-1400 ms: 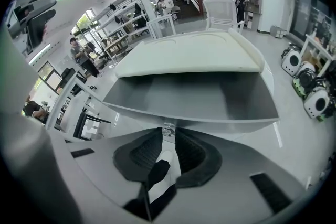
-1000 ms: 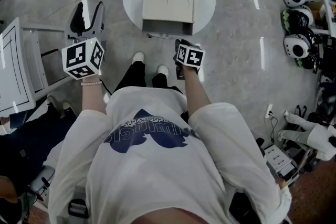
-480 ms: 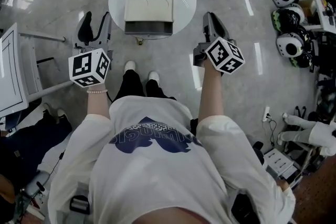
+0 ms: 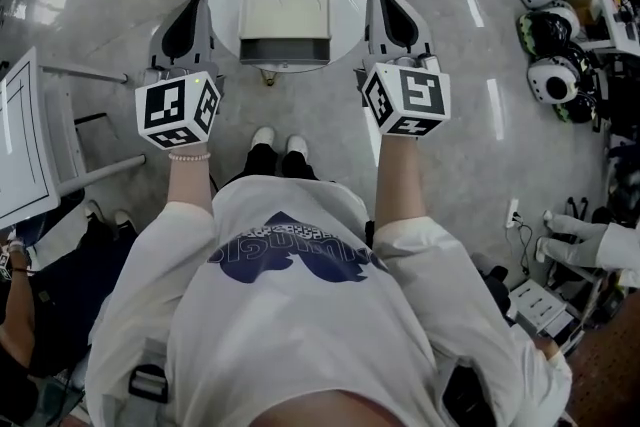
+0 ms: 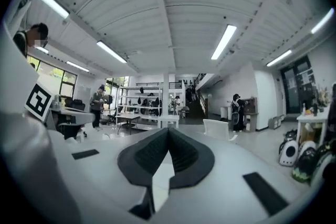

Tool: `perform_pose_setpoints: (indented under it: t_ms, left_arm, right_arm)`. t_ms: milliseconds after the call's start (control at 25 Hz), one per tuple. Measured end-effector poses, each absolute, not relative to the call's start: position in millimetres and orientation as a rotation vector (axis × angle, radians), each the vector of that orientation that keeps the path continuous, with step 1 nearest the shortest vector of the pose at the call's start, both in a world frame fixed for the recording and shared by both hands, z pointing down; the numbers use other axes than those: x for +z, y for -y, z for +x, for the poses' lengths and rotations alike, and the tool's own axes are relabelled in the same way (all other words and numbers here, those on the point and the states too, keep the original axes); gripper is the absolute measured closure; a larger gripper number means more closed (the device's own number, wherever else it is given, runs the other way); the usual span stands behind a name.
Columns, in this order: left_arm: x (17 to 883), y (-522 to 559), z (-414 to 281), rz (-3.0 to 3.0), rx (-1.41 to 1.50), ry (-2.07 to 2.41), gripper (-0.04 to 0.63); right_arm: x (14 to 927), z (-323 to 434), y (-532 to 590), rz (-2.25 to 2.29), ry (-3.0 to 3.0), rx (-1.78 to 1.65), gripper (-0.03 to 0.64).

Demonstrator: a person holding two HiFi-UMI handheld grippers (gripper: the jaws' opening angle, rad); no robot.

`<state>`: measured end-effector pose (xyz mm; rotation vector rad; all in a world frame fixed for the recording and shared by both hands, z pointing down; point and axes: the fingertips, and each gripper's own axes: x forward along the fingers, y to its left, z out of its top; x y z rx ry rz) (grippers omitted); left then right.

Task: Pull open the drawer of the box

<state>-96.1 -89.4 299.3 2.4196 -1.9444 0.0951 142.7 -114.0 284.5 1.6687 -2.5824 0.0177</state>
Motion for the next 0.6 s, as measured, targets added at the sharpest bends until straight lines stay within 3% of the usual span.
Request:
perform_pose_setpoints:
  t_ms: [160, 600]
  left_arm:
    - [288.8, 91.7, -96.2, 2.474, 0.076, 1.942, 0.588]
    - [276.0, 98.6, -110.3, 2.506, 0.039, 1.939, 0.588]
  right_arm:
    - [269.4, 130.9, 109.3, 1.705, 2.565, -0.177, 0.618]
    - [255.8, 119.8, 113.4, 1.735, 2.584, -0.219, 0.618]
